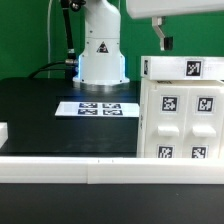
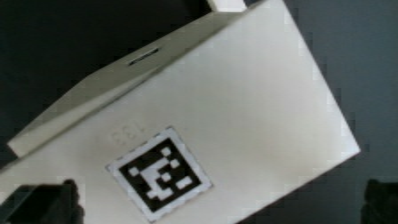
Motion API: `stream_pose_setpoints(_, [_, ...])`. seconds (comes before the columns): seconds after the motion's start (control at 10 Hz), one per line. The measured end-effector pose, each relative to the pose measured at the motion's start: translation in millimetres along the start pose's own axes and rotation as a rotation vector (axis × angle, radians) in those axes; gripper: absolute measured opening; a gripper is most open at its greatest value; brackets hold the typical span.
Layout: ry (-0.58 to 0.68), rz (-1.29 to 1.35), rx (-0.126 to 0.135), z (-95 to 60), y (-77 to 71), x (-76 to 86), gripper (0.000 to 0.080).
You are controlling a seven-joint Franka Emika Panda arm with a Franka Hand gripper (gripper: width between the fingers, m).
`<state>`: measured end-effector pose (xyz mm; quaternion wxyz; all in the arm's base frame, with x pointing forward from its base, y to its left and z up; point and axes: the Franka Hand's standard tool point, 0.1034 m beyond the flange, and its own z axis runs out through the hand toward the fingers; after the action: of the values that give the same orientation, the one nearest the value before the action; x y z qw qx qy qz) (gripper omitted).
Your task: Assemble cabinet
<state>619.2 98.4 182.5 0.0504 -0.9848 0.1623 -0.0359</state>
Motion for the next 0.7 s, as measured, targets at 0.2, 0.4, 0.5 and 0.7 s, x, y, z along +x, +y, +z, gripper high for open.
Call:
stream_pose_setpoints(0.2, [0.003,-0.256,-0.013,-0.1,0.0,-0.1,0.0797])
stream_pose_setpoints(0.4, [-0.001,-0.482,-0.017,0.6,0.5,-0.6,0.0797])
stream_pose_setpoints(0.5, [0.0,-0.588,-0.027,0.6,0.5,-0.5,0.0797])
stream_pose_setpoints(0.7, [-0.002,-0.725,-0.038,0.5,2.9,0.5,0.0797])
